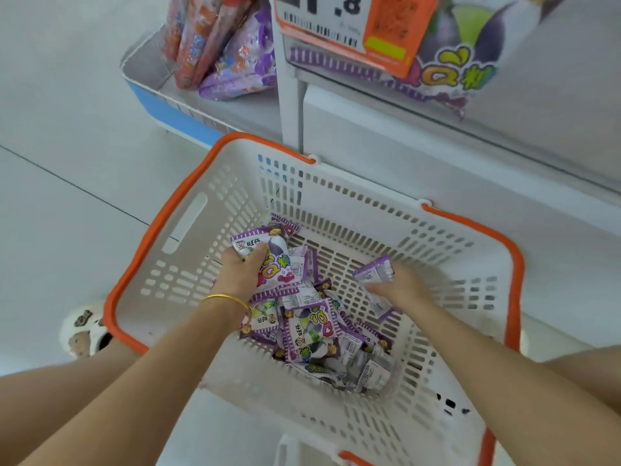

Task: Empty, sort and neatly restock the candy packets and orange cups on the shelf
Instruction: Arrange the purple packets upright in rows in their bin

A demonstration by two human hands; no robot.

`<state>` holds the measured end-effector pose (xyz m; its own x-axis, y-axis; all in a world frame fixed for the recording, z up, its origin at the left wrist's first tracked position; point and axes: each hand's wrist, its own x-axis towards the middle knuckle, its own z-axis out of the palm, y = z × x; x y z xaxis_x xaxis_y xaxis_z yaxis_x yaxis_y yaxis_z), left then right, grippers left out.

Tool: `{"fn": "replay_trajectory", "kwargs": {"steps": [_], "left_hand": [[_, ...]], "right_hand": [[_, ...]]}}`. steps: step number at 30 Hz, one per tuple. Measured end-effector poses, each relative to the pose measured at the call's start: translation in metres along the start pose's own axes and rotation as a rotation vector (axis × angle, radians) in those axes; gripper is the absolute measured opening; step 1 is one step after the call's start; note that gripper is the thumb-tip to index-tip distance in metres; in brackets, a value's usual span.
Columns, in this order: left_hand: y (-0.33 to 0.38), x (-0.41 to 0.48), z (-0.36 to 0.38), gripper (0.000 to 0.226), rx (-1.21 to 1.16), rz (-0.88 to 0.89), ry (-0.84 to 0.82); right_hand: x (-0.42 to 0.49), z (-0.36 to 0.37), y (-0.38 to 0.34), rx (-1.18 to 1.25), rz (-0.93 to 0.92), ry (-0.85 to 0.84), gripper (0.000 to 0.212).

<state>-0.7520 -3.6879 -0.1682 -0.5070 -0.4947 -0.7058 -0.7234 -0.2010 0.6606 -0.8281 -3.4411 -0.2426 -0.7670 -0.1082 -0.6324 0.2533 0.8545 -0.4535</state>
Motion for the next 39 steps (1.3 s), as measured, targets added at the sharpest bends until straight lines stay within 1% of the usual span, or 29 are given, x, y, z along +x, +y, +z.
{"fn": "replay_trajectory", "kwargs": {"steps": [1, 2, 3, 5, 6, 7, 8, 9, 12, 13, 15, 16, 17, 18, 20, 21, 23, 26, 27, 28, 30, 31, 32, 33, 34, 35, 38, 39], "left_hand": [[0.003, -0.009, 0.004, 0.043, 0.032, 0.024, 0.002], [0.005, -0.018, 0.008, 0.049, 0.06, 0.035, 0.003], [0.007, -0.025, 0.012, 0.055, 0.089, 0.05, 0.004], [0.014, -0.044, 0.02, 0.064, 0.145, 0.084, -0.01], [0.017, -0.054, 0.022, 0.065, 0.163, 0.102, -0.019], [0.02, -0.063, 0.025, 0.065, 0.156, 0.136, -0.025], [0.024, -0.073, 0.027, 0.064, 0.121, 0.162, -0.039], [0.027, -0.08, 0.027, 0.061, 0.081, 0.196, -0.05], [0.035, -0.1, 0.022, 0.045, 0.011, 0.257, -0.062], [0.038, -0.104, 0.02, 0.039, -0.007, 0.276, -0.066], [0.041, -0.114, 0.015, 0.033, -0.046, 0.309, -0.068], [0.043, -0.119, 0.014, 0.032, -0.053, 0.334, -0.068], [0.043, -0.124, 0.013, 0.031, -0.052, 0.366, -0.072], [0.044, -0.129, 0.012, 0.031, -0.05, 0.401, -0.084], [0.045, -0.137, 0.01, 0.033, -0.033, 0.445, -0.117], [0.046, -0.142, 0.008, 0.032, -0.037, 0.455, -0.126], [0.045, -0.149, 0.006, 0.03, -0.054, 0.465, -0.136], [0.042, -0.155, 0.005, 0.048, -0.011, 0.496, -0.146], [0.043, -0.157, 0.006, 0.054, -0.044, 0.493, -0.167], [0.044, -0.161, 0.006, 0.066, -0.108, 0.481, -0.215], [0.046, -0.164, 0.007, 0.1, -0.187, 0.455, -0.287], [0.045, -0.164, 0.007, 0.112, -0.174, 0.471, -0.303], [0.045, -0.165, 0.007, 0.116, -0.144, 0.506, -0.314], [0.046, -0.166, 0.006, 0.113, -0.106, 0.533, -0.324], [0.047, -0.167, 0.004, 0.104, -0.07, 0.558, -0.324], [0.049, -0.167, 0.004, 0.091, -0.049, 0.59, -0.323], [0.057, -0.17, 0.005, 0.054, 0.065, 0.677, -0.348], [0.062, -0.172, 0.006, 0.042, 0.09, 0.72, -0.366]], "right_hand": [[-0.011, -0.007, -0.013, 0.157, -0.034, 0.043, 0.041], [-0.023, -0.013, -0.028, 0.259, -0.081, 0.092, 0.033], [-0.037, -0.018, -0.044, 0.318, -0.144, 0.152, 0.031], [-0.078, -0.027, -0.081, 0.332, -0.296, 0.266, 0.034], [-0.099, -0.031, -0.095, 0.29, -0.379, 0.278, 0.036], [-0.119, -0.032, -0.106, 0.248, -0.463, 0.24, 0.038], [-0.136, -0.033, -0.112, 0.239, -0.512, 0.154, 0.041], [-0.147, -0.032, -0.113, 0.301, -0.518, 0.053, 0.044], [-0.167, -0.042, -0.111, 0.555, -0.379, -0.193, 0.062], [-0.169, -0.048, -0.109, 0.635, -0.354, -0.247, 0.062], [-0.174, -0.06, -0.108, 0.84, -0.335, -0.338, 0.049], [-0.177, -0.065, -0.107, 0.881, -0.336, -0.36, 0.044], [-0.181, -0.069, -0.108, 0.847, -0.361, -0.343, 0.039], [-0.182, -0.07, -0.106, 0.756, -0.407, -0.301, 0.037], [-0.185, -0.069, -0.107, 0.584, -0.482, -0.157, 0.04], [-0.186, -0.069, -0.107, 0.56, -0.492, -0.103, 0.036], [-0.188, -0.069, -0.108, 0.598, -0.5, -0.017, 0.025], [-0.19, -0.069, -0.108, 0.636, -0.531, 0.059, 0.022], [-0.192, -0.069, -0.109, 0.622, -0.557, 0.071, 0.02], [-0.194, -0.068, -0.11, 0.595, -0.591, 0.074, 0.019], [-0.197, -0.065, -0.112, 0.579, -0.637, 0.039, 0.026], [-0.199, -0.065, -0.114, 0.596, -0.647, 0.006, 0.03], [-0.2, -0.065, -0.114, 0.607, -0.654, -0.026, 0.033], [-0.202, -0.066, -0.115, 0.605, -0.659, -0.044, 0.036], [-0.202, -0.068, -0.114, 0.6, -0.651, -0.057, 0.039], [-0.201, -0.072, -0.114, 0.603, -0.649, -0.077, 0.043], [-0.202, -0.086, -0.112, 0.678, -0.627, -0.219, 0.041], [-0.202, -0.091, -0.112, 0.697, -0.618, -0.246, 0.047]]}}
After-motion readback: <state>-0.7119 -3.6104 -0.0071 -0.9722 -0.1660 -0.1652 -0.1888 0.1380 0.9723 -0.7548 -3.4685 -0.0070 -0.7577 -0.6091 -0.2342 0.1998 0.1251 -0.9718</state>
